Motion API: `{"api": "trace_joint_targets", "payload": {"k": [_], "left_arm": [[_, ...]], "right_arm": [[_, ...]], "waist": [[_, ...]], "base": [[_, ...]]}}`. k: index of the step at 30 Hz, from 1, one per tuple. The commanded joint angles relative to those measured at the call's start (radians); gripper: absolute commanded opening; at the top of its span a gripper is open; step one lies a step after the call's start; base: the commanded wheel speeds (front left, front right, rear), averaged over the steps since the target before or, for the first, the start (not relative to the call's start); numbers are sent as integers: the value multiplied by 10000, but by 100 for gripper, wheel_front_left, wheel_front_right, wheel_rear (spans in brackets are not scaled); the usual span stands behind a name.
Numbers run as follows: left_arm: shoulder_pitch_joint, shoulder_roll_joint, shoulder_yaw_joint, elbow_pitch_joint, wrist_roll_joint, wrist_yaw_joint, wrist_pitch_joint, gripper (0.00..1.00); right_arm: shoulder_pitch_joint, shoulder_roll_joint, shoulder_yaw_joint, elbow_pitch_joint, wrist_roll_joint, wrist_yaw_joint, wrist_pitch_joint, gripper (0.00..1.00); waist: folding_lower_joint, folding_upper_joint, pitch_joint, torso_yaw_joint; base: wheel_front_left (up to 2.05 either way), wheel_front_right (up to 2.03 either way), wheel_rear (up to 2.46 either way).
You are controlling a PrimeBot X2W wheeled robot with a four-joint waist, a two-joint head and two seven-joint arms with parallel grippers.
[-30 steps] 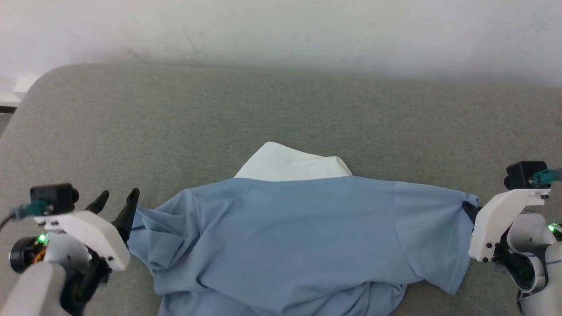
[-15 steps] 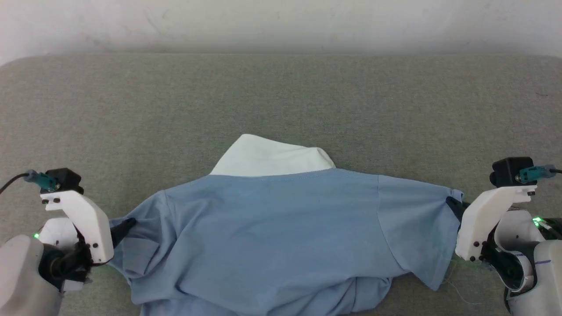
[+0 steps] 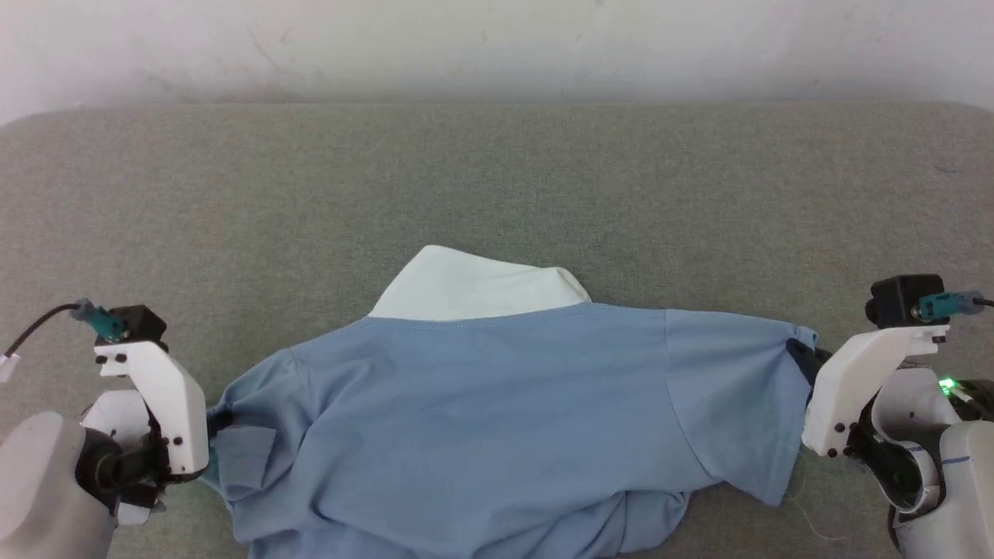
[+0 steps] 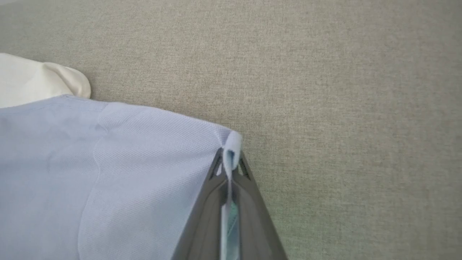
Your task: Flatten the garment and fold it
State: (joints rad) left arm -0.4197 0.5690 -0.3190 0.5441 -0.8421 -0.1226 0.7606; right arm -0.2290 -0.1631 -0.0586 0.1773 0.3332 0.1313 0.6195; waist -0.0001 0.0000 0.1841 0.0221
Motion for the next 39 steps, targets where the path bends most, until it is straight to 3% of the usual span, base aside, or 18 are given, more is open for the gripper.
{"api": "trace_joint_targets", "payload": {"k": [1, 9, 17, 24, 32, 39], "left_arm": [[702, -355, -463, 306, 52, -61, -2, 0], [-384, -181, -138, -318, 660, 174, -1814, 0], [-2613, 60, 54, -424, 1761, 343, -3588, 0], [-5354, 125, 185, 399, 2708, 485, -5248, 0], [-8648, 320, 665, 1220, 3460, 776, -7678, 0], [-10038, 123, 568, 2544, 3575, 507, -8544, 0]], "right_arm": [[-150, -103, 69, -73, 52, -6, -198, 0], [-606, -594, 11, -378, -305, -6, -1359, 0], [-2677, -1082, -110, -56, -807, -6, -2184, 0], [-5975, -1713, 91, 623, -1182, -6, -2736, 0], [-9954, -1733, 293, 1926, -2205, -6, -4557, 0], [-11312, -1484, 724, 3261, -2366, -6, -5767, 0]], "waist": [[1, 0, -126, 61], [1, 0, -551, 477], [1, 0, -701, 508], [1, 0, 406, 146], [1, 0, 2042, -218], [1, 0, 2581, -239]], "base": [[0, 0, 0], [0, 0, 0], [0, 0, 0], [0, 0, 0], [0, 0, 0], [0, 0, 0]]}}
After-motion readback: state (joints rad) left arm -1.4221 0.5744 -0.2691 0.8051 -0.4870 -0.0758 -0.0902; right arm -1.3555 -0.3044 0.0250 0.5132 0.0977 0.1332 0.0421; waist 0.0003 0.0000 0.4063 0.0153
